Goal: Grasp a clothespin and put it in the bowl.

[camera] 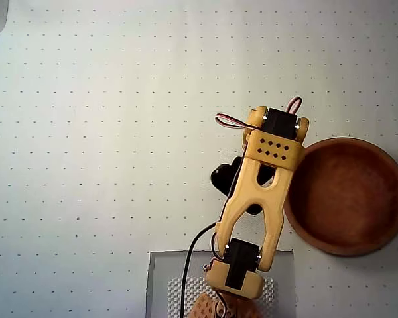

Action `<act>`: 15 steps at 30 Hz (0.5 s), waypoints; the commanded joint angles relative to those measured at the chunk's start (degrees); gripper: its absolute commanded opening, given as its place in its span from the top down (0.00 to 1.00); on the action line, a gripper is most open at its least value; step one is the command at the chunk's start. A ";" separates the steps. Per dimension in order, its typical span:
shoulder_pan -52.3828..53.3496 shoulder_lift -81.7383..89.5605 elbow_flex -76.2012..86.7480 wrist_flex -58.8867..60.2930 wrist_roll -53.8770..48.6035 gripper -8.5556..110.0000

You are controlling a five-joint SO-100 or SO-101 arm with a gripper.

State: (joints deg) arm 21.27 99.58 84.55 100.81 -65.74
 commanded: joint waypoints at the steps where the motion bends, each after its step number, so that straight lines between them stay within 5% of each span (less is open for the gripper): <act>1: 3.78 4.13 -0.62 1.67 -0.70 0.96; 15: 17.31 3.52 -1.41 1.67 -6.86 0.96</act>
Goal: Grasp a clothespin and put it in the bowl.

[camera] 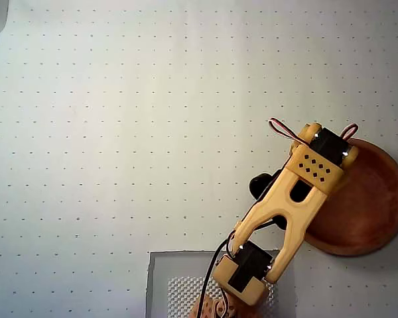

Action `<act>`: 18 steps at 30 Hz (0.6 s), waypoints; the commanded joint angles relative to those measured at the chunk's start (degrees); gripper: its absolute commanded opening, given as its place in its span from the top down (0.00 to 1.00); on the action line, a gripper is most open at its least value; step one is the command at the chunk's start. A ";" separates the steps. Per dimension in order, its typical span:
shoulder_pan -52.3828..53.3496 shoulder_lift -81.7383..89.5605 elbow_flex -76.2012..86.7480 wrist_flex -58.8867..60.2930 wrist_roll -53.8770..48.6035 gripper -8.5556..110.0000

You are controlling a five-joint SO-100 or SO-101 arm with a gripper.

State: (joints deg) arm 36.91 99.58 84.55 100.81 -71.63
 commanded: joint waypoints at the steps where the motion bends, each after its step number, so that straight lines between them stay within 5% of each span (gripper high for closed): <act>1: 2.55 3.52 -1.41 1.67 -1.32 0.96; 18: 5.98 -6.86 -5.10 1.41 -5.27 0.96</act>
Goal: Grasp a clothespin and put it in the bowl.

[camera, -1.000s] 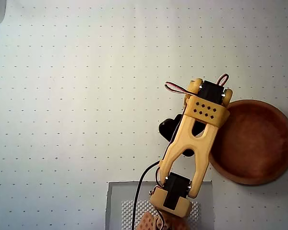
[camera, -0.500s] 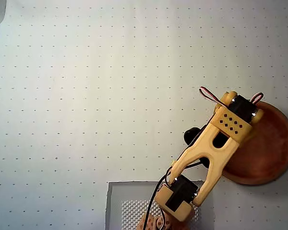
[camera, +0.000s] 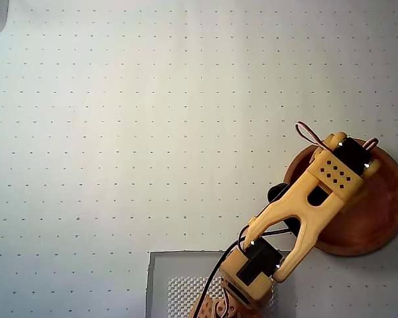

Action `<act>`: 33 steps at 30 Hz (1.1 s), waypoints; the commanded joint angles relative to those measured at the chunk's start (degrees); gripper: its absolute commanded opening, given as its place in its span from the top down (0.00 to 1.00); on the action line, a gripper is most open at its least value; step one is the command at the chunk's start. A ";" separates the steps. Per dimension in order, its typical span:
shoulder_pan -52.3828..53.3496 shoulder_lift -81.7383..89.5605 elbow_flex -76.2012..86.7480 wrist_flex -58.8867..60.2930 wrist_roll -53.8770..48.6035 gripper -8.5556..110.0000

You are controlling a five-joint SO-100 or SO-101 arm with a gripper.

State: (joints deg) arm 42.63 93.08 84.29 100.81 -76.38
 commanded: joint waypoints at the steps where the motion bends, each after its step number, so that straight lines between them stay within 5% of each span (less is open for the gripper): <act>1: 0.26 -1.41 -5.89 1.41 -0.53 0.96; 33: 2.55 -16.87 -17.84 -3.60 -0.70 0.96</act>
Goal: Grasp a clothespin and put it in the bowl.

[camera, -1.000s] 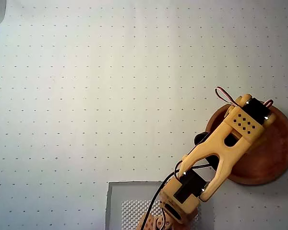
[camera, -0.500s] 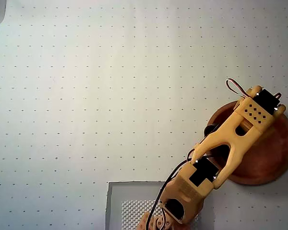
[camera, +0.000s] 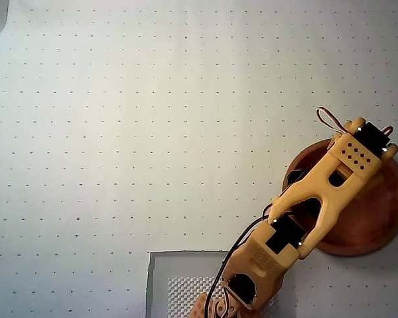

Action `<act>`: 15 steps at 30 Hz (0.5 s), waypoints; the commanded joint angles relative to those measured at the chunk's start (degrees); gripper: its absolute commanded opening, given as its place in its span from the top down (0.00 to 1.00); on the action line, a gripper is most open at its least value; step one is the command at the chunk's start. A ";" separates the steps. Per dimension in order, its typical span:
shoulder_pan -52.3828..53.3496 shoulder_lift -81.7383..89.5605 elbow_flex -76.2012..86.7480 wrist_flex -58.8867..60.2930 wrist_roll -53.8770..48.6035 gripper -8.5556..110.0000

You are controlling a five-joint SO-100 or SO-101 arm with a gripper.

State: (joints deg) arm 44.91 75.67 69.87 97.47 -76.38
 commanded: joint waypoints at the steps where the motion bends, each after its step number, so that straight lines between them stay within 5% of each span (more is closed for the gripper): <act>1: 0.26 0.09 -3.52 -0.26 -0.70 0.96; 15: 1.23 -7.29 -6.24 -0.44 -0.70 0.96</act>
State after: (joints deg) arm 45.18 67.59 67.94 97.29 -76.38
